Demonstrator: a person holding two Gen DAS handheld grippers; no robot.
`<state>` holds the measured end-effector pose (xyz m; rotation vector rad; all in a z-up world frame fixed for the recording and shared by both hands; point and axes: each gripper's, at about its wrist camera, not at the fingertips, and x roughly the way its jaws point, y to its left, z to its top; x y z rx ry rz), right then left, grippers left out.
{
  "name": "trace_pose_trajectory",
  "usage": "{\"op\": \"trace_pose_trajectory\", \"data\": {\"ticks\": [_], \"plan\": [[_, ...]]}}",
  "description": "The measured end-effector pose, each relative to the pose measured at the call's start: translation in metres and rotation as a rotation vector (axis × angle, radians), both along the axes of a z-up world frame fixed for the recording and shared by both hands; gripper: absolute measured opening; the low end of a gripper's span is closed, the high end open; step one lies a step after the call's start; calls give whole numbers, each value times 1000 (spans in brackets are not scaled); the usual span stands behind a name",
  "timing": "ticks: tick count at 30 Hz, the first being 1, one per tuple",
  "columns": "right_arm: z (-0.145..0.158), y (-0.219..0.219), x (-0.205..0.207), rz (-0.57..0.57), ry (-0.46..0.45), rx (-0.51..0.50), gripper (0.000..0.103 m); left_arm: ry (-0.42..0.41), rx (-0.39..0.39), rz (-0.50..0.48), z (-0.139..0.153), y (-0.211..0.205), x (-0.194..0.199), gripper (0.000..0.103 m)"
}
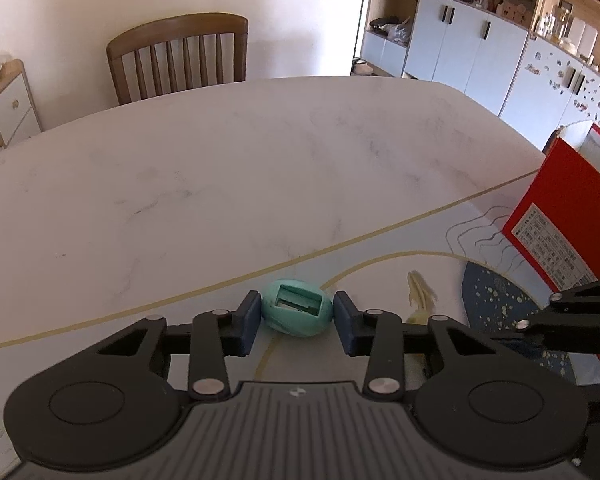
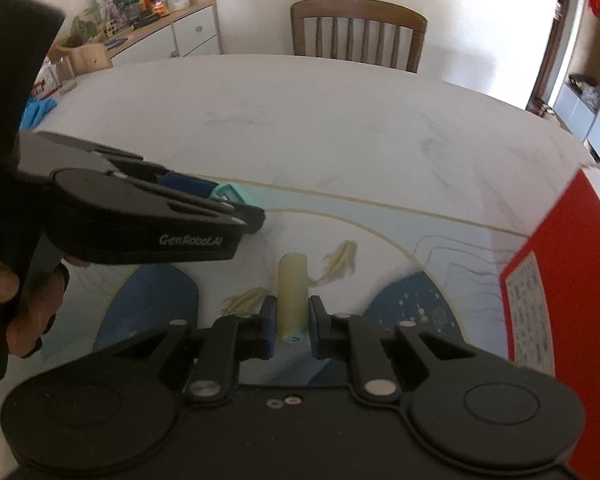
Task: Organize objects
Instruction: 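Grasp the teal sharpener with the left gripper while the right grasps the yellow stick, then carry the teal sharpener and yellow stick with both grippers over the red box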
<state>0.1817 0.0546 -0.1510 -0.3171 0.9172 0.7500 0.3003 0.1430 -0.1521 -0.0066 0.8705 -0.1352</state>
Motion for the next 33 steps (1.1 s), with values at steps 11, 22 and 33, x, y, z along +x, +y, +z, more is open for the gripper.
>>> {"op": "trace_pose_trajectory", "data": {"ticks": [11,22,33], "plan": [[43,-37,-21,-68,2,80,14,2,35,-51,36,-26,-37,39],[86,-80,-43,-85,-21,132,14,-34,16,-108,87,-62,-77,39],[116,-130,-53,-102,-77,186,14,-80,6,-146,122,-106,-102,39]]}}
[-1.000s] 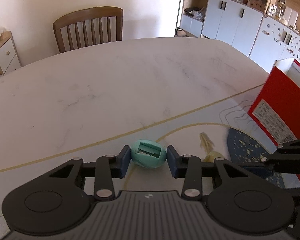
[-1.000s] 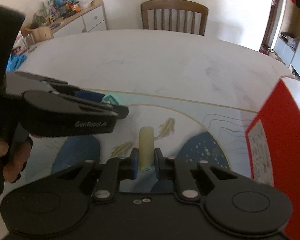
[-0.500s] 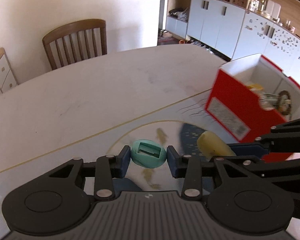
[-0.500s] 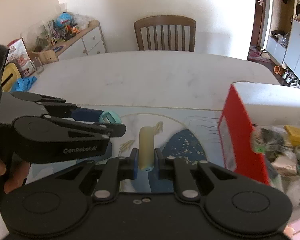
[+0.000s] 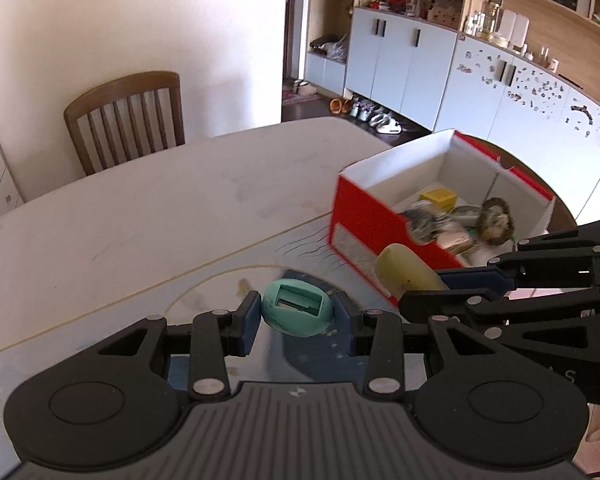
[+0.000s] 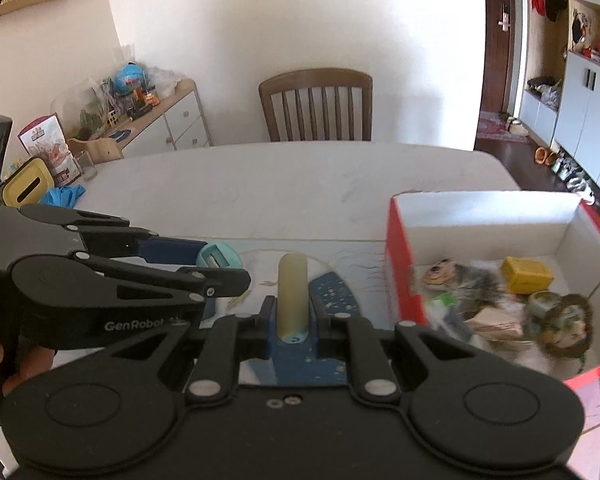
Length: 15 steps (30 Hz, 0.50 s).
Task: Organize objects
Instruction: 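Carry the teal sharpener and yellow stick with both grippers over the red box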
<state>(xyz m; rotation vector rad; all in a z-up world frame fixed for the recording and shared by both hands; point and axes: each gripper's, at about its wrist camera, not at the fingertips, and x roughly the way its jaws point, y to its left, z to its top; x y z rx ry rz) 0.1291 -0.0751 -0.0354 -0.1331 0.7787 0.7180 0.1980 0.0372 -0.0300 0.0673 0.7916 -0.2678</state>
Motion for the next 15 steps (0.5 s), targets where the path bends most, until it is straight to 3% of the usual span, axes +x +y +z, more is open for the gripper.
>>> {"op": "trace_pose_trajectory", "data": {"ticks": [15], "plan": [[9,-92,16,-48,-28,23,14,-9,7,-37,13,-88,-6,39]]}}
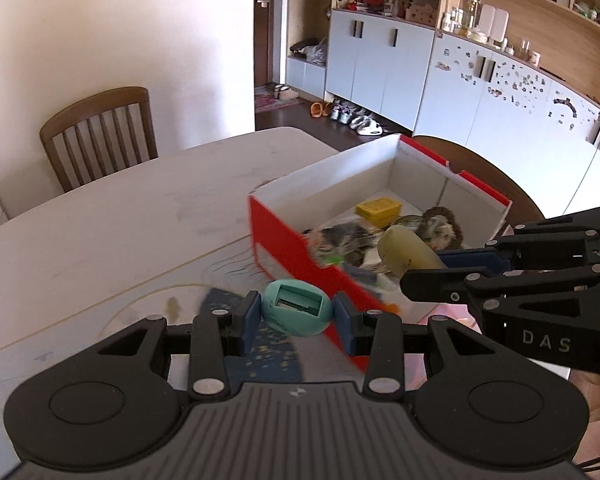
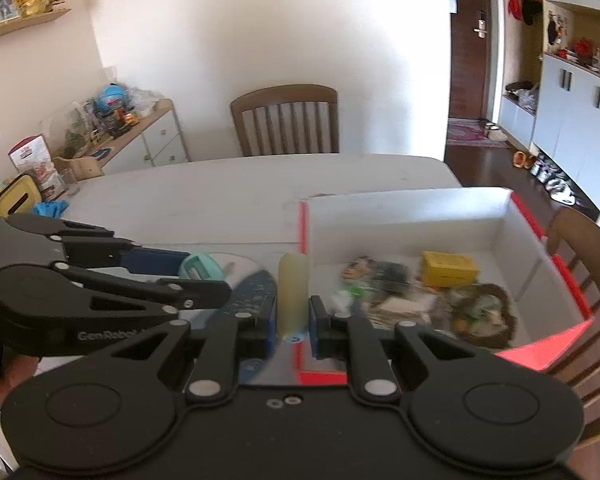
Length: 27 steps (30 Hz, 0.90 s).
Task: Organize objects
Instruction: 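Carry the teal sharpener and yellow stick with both grippers over the red box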
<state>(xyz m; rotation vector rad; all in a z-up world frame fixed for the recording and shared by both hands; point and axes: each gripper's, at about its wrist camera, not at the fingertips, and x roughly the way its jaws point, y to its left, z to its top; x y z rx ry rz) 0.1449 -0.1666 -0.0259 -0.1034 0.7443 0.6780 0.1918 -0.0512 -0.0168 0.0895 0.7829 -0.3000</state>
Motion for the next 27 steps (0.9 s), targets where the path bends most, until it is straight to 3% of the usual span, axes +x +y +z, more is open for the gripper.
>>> {"op": "trace_pose_trajectory", "data": {"ticks": [16,27], "plan": [[-11,-86,57,-53,-7,-34,14,30,34,-20,-19,-85,27,39],[-34,-84,108,-19,40,-61,14,66,42,-15,-35,-114,64,39]]}}
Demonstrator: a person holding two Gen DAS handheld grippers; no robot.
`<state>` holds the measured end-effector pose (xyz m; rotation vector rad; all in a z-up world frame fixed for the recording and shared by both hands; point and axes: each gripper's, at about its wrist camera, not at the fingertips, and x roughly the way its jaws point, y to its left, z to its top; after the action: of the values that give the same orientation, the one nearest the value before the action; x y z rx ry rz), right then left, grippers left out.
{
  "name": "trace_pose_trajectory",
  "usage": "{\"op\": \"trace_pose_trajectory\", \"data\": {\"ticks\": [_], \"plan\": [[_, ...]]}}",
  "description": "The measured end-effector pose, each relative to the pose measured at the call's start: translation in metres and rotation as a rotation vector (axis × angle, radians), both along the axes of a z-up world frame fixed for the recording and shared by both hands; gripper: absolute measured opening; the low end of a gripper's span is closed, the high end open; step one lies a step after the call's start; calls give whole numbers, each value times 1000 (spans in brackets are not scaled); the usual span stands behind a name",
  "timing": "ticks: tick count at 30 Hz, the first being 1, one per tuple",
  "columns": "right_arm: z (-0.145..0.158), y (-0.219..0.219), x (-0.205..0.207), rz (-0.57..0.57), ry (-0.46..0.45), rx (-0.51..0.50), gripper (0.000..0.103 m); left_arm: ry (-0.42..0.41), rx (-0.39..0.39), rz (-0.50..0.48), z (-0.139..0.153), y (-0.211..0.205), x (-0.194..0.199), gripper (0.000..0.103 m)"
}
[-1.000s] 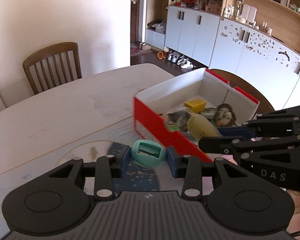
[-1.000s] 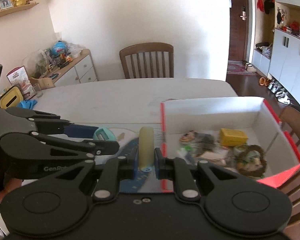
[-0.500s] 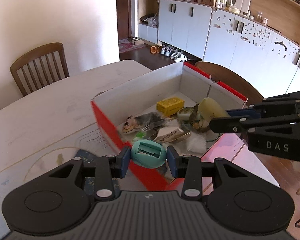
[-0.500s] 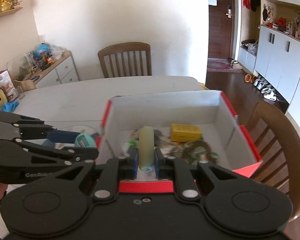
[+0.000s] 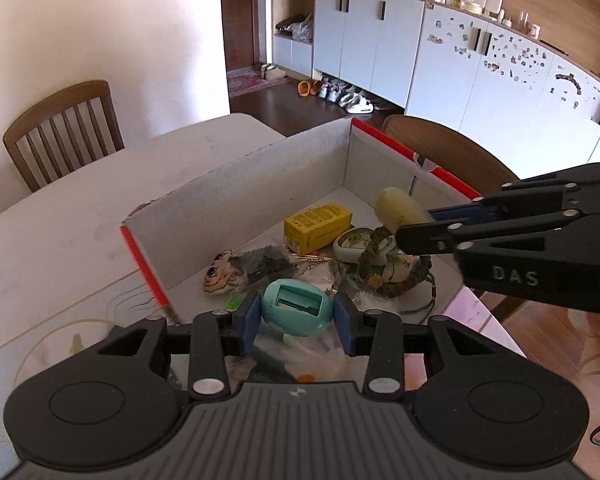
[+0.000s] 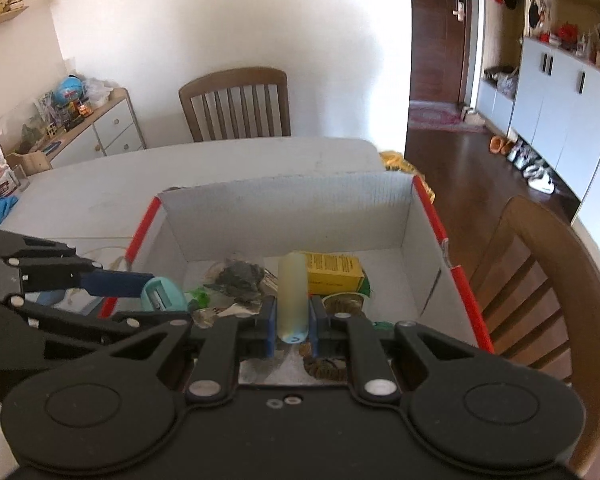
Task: Organize objects
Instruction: 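Carry the teal sharpener and yellow stick with both grippers over the red box, then open the left gripper releasing the sharpener while the right releases the yellow stick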
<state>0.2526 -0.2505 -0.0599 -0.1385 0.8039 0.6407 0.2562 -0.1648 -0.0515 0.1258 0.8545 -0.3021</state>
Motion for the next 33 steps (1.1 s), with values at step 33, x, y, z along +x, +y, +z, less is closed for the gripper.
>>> {"op": "trace_pose_trajectory", "data": {"ticks": [33], "plan": [[-48,11,36,111,122,-122,16,135,85,-25,-57,-19,50,39]]}}
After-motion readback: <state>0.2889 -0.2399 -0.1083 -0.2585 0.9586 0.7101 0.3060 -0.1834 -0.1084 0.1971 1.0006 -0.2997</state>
